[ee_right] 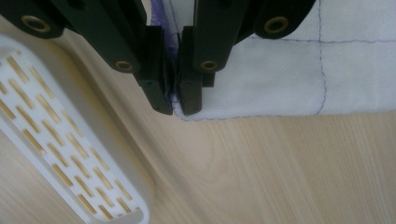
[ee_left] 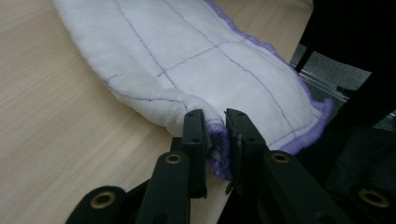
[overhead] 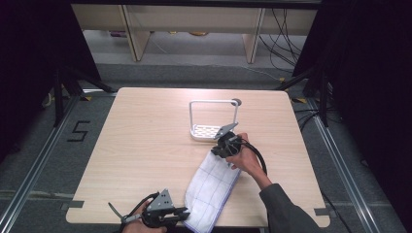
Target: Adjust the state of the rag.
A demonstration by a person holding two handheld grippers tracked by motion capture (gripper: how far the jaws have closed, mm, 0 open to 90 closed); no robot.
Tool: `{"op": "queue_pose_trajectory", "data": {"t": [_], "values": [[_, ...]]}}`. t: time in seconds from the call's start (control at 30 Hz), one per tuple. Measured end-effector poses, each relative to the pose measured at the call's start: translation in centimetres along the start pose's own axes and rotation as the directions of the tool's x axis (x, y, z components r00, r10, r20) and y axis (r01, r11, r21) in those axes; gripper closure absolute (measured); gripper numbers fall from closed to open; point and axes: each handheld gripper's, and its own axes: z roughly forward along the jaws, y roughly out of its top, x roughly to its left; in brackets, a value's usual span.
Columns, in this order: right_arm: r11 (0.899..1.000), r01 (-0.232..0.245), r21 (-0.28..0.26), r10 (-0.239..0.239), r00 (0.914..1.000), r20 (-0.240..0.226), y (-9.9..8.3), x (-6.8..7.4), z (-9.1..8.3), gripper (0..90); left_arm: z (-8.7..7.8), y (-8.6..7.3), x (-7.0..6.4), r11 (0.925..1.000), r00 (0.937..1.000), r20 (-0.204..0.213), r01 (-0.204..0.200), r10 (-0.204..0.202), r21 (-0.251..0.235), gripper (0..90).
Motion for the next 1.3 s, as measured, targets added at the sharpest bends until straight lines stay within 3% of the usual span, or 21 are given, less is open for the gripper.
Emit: {"op": "queue_pose_trajectory", "data": {"t": [0.03, 0.1, 0.17, 0.27, 0.33, 0.37, 0.4, 0.5, 0.57, 0.63, 0.73, 0.77, 0.83, 0.9, 0.93, 1.07, 1.1, 1.17, 1.2, 1.23, 1.3], "values": [[1.000, 0.006, 0.000, -0.006, 1.0000, 0.001, 0.3, 0.0, 0.4, 84.8, 0.2, 0.0, -0.2, 0.9997, 0.9998, 0.012, 0.015, -0.015, -0.020, 77.3], [0.999, 0.033, 0.008, -0.033, 0.9994, -0.005, 1.0, 0.1, 1.1, 84.4, 0.2, 0.0, -0.2, 1.0000, 0.9998, 0.021, 0.007, -0.007, -0.002, 74.9], [0.999, 0.042, 0.004, -0.042, 0.9990, -0.013, 1.5, 0.0, 1.5, 82.1, 0.1, 0.0, 0.0, 0.9989, 0.9980, 0.044, 0.045, -0.045, -0.014, 65.4], [0.998, -0.033, -0.044, 0.034, 0.9993, 0.015, 1.7, -0.1, 1.3, 68.8, -0.5, 0.5, 0.5, 0.9954, 0.9963, 0.050, 0.073, -0.070, -0.062, 47.9], [0.992, -0.105, -0.064, 0.109, 0.9929, 0.049, 1.6, -0.3, 0.2, 60.9, -1.2, 1.3, 1.3, 0.9934, 0.9976, 0.016, 0.068, -0.067, -0.092, 40.2], [0.986, -0.156, -0.067, 0.161, 0.9841, 0.075, 1.5, -0.3, -0.7, 56.3, -1.4, 1.7, 1.7, 0.9912, 0.9969, 0.016, 0.079, -0.078, -0.106, 36.7], [0.983, -0.152, -0.104, 0.159, 0.9853, 0.064, 1.3, -0.6, -1.3, 53.4, -1.7, 2.3, 2.4, 0.9915, 0.9973, 0.008, 0.073, -0.072, -0.108, 35.4], [0.976, -0.161, -0.148, 0.176, 0.9796, 0.097, 0.3, -1.0, -3.7, 48.3, -1.7, 4.0, 4.6, 0.9884, 0.9961, -0.042, 0.072, -0.078, -0.134, 35.1], [0.958, -0.219, -0.185, 0.243, 0.9633, 0.115, -0.8, -0.9, -5.2, 46.5, -1.0, 5.1, 6.2, 0.9868, 0.9911, -0.089, 0.085, -0.098, -0.138, 34.8], [0.954, -0.240, -0.177, 0.264, 0.9565, 0.124, -1.9, -0.7, -6.2, 46.8, -0.1, 6.2, 7.9, 0.9894, 0.9905, -0.104, 0.077, -0.090, -0.123, 34.6], [0.949, -0.256, -0.186, 0.285, 0.9464, 0.152, -3.9, -0.4, -6.9, 48.6, 1.9, 7.7, 10.0, 0.9914, 0.9853, -0.136, 0.091, -0.103, -0.095, 33.6], [0.955, -0.251, -0.161, 0.274, 0.9506, 0.146, -4.6, -0.4, -6.9, 48.8, 2.4, 8.0, 10.5, 0.9918, 0.9847, -0.138, 0.096, -0.107, -0.084, 33.6], [0.947, -0.273, -0.172, 0.299, 0.9423, 0.151, -5.5, -0.2, -6.7, 49.0, 3.8, 8.7, 11.5, 0.9916, 0.9828, -0.143, 0.107, -0.116, -0.073, 33.1], [0.950, -0.280, -0.138, 0.299, 0.9438, 0.142, -6.2, -0.1, -6.2, 48.5, 4.8, 9.2, 12.1, 0.9945, 0.9814, -0.164, 0.094, -0.100, -0.046, 33.0], [0.946, -0.287, -0.150, 0.307, 0.9414, 0.139, -6.4, 0.0, -5.9, 48.5, 5.5, 9.5, 12.3, 0.9920, 0.9796, -0.162, 0.110, -0.119, -0.061, 33.1], [0.947, -0.306, -0.097, 0.317, 0.9395, 0.129, -6.5, 0.3, -5.4, 46.6, 7.4, 10.7, 13.1, 0.9899, 0.9791, -0.149, 0.132, -0.138, -0.052, 33.5], [0.951, -0.290, -0.104, 0.303, 0.9435, 0.134, -6.5, 0.2, -5.2, 47.3, 7.7, 11.0, 13.3, 0.9891, 0.9784, -0.147, 0.141, -0.146, -0.044, 33.4], [0.946, -0.306, -0.110, 0.319, 0.9386, 0.131, -6.5, 0.1, -5.4, 47.3, 8.3, 11.5, 13.5, 0.9885, 0.9751, -0.163, 0.145, -0.150, -0.043, 33.5], [0.948, -0.295, -0.118, 0.309, 0.9412, 0.135, -6.5, 0.0, -5.3, 47.3, 8.5, 11.6, 13.7, 0.9886, 0.9747, -0.166, 0.145, -0.150, -0.039, 33.9], [0.942, -0.311, -0.130, 0.327, 0.9357, 0.132, -6.6, 0.1, -5.3, 47.3, 8.7, 11.7, 13.8, 0.9920, 0.9779, -0.167, 0.126, -0.126, -0.013, 35.2], [0.945, -0.301, -0.127, 0.318, 0.9372, 0.143, -6.7, 0.0, -5.2, 46.9, 9.5, 11.8, 13.8, 0.9923, 0.9769, -0.175, 0.124, -0.122, -0.001, 35.8]]}}
